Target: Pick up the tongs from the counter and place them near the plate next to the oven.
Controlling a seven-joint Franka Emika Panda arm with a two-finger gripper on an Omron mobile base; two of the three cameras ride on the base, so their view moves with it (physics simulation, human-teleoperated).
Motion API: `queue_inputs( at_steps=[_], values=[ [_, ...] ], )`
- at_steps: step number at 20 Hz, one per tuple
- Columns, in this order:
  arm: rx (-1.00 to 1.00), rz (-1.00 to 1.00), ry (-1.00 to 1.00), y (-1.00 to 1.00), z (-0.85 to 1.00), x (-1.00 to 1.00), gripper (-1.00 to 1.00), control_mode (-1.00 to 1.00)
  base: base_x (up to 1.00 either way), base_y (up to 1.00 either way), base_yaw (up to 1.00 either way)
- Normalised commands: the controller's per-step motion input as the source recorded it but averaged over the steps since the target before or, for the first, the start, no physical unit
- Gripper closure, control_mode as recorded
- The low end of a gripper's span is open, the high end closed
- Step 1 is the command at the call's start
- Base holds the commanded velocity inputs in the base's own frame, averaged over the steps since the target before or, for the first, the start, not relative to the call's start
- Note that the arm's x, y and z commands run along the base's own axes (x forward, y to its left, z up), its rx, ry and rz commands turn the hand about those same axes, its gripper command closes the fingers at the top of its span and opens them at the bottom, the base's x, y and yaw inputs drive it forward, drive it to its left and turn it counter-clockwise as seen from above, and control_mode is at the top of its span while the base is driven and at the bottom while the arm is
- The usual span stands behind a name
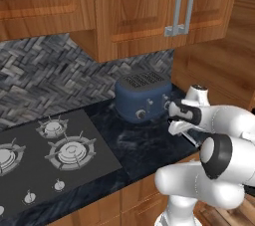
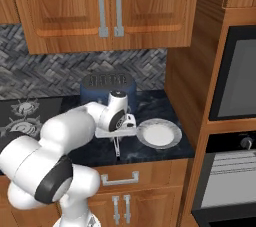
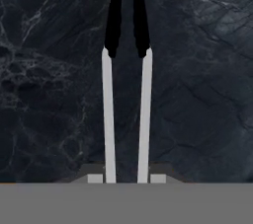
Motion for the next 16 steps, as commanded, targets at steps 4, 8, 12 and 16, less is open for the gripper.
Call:
queue_inputs(
  at_steps=[4,8,12,16],
  values=[
    [0.00,0.00,0.00,0.00,0.00,0.45,1.00,-1.00,0.00,0.00,0.00],
    [0.00,0.00,0.00,0.00,0.00,0.44,1.00,-1.00,0.00,0.00,0.00],
    [0.00,0.00,0.00,0.00,-0.11,0.15,1.00,-1.00,0.00,0.00,0.00],
    [0.00,0.00,0.00,0.00,-0.39,0.01,1.00,-1.00,0.00,0.00,0.00]
  ],
)
